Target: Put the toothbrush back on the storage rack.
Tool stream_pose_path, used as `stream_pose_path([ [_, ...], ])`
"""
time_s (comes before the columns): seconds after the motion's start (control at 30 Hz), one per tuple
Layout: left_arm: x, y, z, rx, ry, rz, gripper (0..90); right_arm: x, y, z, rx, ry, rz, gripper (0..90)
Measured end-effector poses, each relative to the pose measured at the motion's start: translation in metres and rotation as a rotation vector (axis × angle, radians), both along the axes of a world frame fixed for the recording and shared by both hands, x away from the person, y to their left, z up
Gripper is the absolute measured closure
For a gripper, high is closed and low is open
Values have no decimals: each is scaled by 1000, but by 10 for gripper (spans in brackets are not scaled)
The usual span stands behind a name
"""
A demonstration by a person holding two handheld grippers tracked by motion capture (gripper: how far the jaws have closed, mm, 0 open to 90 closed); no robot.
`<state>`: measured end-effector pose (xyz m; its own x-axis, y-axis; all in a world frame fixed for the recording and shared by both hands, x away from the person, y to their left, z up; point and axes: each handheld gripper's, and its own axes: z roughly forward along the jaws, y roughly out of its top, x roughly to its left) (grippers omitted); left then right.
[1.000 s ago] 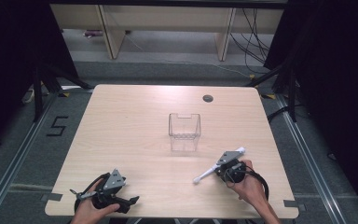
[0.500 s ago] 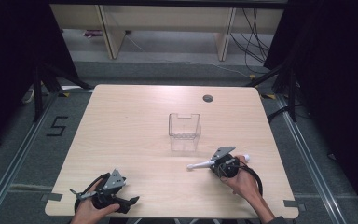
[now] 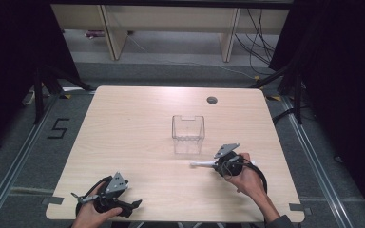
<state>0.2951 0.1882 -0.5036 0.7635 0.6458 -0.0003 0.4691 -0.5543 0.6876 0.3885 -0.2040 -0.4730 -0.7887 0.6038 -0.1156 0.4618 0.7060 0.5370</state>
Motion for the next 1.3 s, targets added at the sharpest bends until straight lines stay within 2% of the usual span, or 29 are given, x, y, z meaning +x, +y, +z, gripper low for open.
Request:
stream_pose_path([
  [0.03,0,0,0,0,0,0,150,0,-5,7,1,-32,5,740],
  [0.07,0,0,0,0,0,0,150,2,-9,12,-14,-43,9,721],
  [0.1,0,0,0,4,0,-1,150,2,-12,17,-35,-30,3,703],
  [0.13,0,0,0,4,0,-1,150,2,-12,17,-35,-30,3,703],
  [0.17,0,0,0,5,1,0,150,5,-17,21,-60,-16,14,666],
  [0.2,0,0,0,5,1,0,150,5,-17,21,-60,-16,14,666],
  [0.23,0,0,0,7,2,0,150,9,-22,23,-90,-21,35,641],
  [0.27,1,0,0,7,2,-1,150,9,-22,23,-90,-21,35,641],
  [0.3,1,0,-1,3,3,2,150,13,-25,24,-117,-18,31,629],
  [0.37,1,0,0,7,7,-2,150,14,-26,23,-126,-18,32,617],
  [0.5,1,0,0,9,10,-2,150,20,-29,20,-168,14,48,586],
  [0.63,1,0,0,9,2,-2,150,26,-25,16,-221,22,101,570],
  [0.73,1,0,0,7,2,-1,150,28,-23,14,-239,37,96,564],
  [0.77,1,0,0,7,1,0,150,32,-22,12,-255,47,133,555],
  [0.93,1,0,0,4,2,1,150,36,-19,9,-254,71,150,548],
  [1.1,1,0,0,3,0,0,150,39,-13,4,-302,103,174,559],
  [1.13,1,0,0,5,1,0,150,39,-12,4,-311,130,172,566],
  [1.3,1,0,0,7,3,-2,149,44,-12,2,-316,149,204,596],
])
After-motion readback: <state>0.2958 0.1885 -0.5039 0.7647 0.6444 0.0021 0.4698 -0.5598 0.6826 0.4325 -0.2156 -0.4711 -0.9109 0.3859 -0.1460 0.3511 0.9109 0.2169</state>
